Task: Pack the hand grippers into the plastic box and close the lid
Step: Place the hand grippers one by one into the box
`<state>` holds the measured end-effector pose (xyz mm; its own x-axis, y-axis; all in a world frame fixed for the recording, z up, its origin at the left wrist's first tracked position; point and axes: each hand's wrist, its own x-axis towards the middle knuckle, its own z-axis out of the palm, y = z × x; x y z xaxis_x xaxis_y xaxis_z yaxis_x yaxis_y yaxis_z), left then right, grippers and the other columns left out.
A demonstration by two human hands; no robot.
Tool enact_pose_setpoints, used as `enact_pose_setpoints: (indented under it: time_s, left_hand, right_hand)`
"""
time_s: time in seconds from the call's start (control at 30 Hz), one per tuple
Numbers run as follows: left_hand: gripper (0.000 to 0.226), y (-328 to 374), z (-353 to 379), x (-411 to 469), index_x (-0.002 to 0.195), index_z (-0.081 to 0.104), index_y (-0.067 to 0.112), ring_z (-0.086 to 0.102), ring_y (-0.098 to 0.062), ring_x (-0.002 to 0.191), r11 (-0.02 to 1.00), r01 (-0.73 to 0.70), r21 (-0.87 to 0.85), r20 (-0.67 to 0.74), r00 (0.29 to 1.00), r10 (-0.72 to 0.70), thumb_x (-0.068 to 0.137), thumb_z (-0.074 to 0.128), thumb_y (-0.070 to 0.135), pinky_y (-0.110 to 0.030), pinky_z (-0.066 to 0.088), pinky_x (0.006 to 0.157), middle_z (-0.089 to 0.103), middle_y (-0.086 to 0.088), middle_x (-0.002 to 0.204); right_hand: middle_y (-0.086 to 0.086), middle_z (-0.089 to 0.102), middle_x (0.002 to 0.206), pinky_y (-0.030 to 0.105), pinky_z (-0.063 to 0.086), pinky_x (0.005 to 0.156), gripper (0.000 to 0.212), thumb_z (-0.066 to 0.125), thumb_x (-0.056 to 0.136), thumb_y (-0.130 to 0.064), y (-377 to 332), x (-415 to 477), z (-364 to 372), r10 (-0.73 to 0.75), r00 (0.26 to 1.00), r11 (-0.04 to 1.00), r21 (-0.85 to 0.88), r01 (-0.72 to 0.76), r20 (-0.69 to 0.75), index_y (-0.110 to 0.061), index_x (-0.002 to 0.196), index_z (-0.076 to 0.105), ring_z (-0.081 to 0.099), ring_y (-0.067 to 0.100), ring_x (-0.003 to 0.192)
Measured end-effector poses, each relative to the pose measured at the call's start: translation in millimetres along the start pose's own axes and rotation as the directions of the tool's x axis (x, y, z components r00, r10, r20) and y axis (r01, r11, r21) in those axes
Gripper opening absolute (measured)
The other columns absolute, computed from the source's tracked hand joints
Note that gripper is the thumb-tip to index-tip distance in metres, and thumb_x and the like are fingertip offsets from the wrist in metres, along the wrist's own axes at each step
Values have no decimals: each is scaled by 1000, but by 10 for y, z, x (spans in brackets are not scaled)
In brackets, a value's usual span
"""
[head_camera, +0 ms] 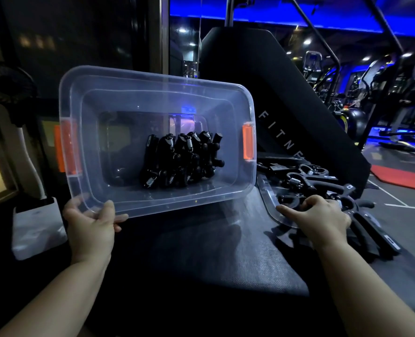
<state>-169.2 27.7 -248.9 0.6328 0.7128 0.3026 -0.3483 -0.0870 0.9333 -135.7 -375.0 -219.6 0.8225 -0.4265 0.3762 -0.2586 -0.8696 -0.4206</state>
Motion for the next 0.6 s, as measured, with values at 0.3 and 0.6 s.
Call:
enact_pose_setpoints:
  time_s: [0.3, 0.6]
  left_hand:
    - [45, 36, -10, -22, 132, 33, 14, 66, -2, 52, 999, 21, 25, 3, 1000, -21, 94, 54, 9, -10, 45, 42, 64, -12, 90]
    - [45, 45, -29, -22, 133, 32, 12, 66, -1, 52, 999, 20, 43, 14, 1000, -21, 94, 54, 9, -9, 45, 42, 65, -15, 89]
  right_hand:
    - [-2, 61, 81, 43, 46, 86, 68, 56, 46, -91, 58, -135, -52, -6, 999, 979, 204, 15, -45, -27, 68, 54, 56, 23, 85]
    - [-12, 56, 89, 41, 45, 88, 52, 67, 55, -77, -185, -420, -84, -252, 963, 963, 124, 239, 99, -30, 73, 55, 55, 14, 83]
